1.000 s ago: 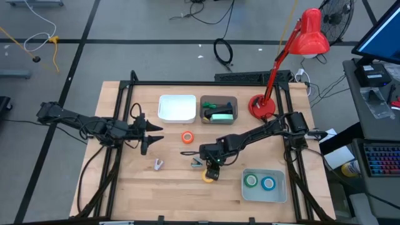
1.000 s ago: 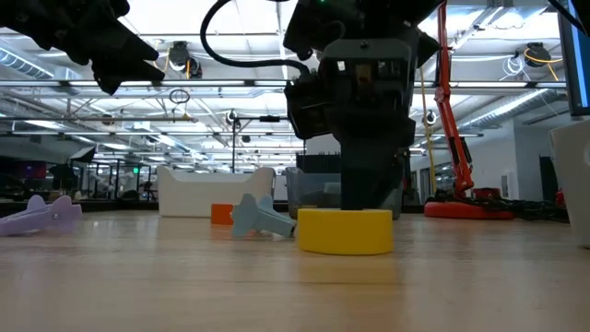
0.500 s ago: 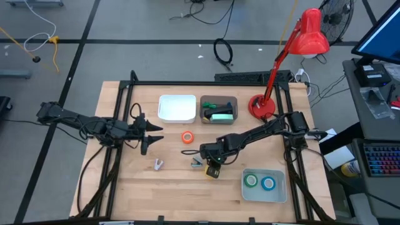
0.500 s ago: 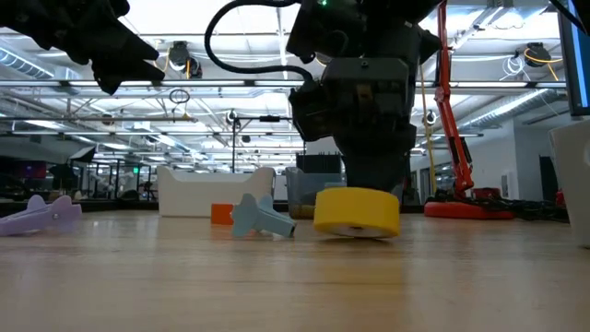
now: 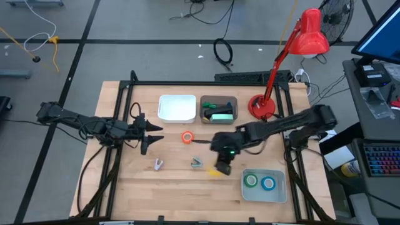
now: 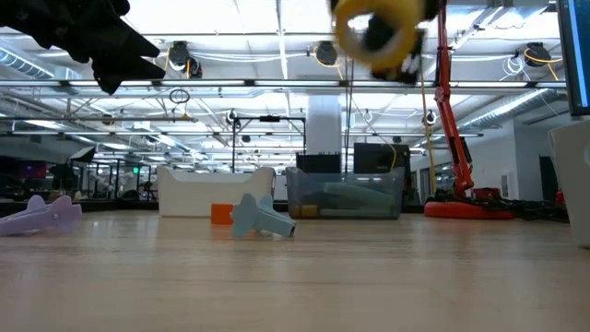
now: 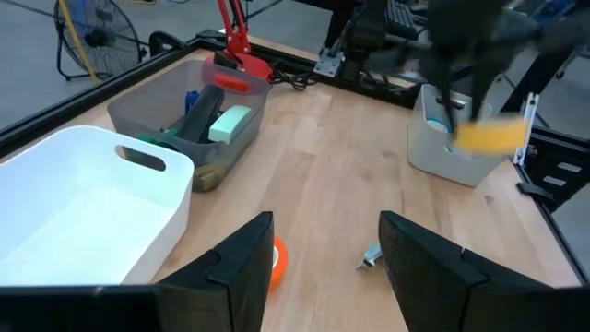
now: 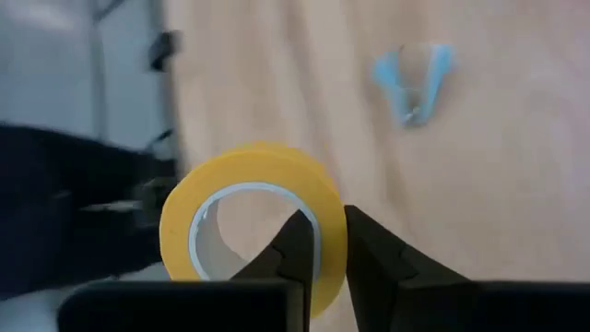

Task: Pick and place Stapler, Stapler remover, tape
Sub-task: Put the yellow tape into the gray bin

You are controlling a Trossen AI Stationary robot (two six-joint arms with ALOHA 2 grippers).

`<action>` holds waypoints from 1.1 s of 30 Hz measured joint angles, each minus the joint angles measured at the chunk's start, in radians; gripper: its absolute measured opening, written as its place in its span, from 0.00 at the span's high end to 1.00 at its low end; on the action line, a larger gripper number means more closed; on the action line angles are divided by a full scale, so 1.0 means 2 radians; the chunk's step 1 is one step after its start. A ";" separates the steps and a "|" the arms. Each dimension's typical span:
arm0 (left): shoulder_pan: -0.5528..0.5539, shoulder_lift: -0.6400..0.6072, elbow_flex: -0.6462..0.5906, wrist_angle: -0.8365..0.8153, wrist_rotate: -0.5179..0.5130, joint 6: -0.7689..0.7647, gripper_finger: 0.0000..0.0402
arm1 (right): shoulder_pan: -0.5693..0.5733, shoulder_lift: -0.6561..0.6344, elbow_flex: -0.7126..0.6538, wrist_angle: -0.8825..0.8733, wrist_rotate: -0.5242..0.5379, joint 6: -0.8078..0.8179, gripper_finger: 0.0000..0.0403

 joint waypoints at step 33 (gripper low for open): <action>0.000 0.000 0.000 0.004 -0.013 -0.021 0.51 | 0.280 -0.139 -0.209 -0.072 0.002 0.617 0.92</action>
